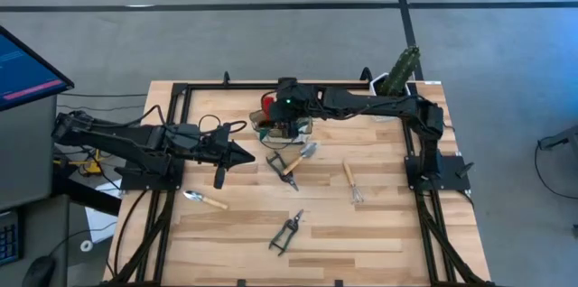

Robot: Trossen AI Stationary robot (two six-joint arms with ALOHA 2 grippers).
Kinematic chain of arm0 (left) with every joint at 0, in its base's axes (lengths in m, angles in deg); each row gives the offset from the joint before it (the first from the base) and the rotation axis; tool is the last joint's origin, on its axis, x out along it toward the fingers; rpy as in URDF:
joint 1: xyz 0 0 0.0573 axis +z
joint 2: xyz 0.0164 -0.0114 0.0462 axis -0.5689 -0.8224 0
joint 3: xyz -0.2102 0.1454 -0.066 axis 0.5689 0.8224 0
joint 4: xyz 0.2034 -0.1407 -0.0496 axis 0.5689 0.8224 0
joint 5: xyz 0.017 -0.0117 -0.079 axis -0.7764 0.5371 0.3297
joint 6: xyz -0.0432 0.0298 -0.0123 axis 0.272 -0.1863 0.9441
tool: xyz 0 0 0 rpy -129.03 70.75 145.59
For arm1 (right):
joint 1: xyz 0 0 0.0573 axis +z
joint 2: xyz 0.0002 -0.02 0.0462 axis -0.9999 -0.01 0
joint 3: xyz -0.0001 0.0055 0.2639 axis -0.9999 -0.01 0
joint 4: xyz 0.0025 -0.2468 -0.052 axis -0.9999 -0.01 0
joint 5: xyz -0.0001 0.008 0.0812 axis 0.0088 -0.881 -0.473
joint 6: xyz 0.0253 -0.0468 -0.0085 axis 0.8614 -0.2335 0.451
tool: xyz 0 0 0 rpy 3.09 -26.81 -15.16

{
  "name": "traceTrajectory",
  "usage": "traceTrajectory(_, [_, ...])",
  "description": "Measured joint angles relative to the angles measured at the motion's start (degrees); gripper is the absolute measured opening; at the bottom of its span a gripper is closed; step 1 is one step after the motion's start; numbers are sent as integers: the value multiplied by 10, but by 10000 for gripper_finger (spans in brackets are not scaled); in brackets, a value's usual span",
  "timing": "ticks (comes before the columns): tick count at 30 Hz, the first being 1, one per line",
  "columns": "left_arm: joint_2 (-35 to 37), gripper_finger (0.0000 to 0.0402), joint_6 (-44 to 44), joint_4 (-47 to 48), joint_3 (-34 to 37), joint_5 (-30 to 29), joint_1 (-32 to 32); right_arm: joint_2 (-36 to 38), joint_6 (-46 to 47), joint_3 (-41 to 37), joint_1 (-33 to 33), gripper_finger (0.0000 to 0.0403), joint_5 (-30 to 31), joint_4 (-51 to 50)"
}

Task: Pick & Place Garden tools in Gardening bag
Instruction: Put the red gloves into the brown gardening bag

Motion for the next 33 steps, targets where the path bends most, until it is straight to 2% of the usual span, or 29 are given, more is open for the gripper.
traceTrajectory(6, [0, 2, 0, 0, 0, 0, 0, 18, -2, 2, -19, 47, 3, 11])
traceTrajectory(20, [0, 2, -1, 0, 0, -4, 0, 7, -4, 1, -35, 47, -8, -49])
traceTrajectory(24, [0, 2, -2, 1, 0, -7, 0, 7, 15, 1, -33, 47, -40, -54])
traceTrajectory(33, [0, 2, -2, 0, 0, -11, 0, 7, 20, 1, -31, 47, -51, -79])
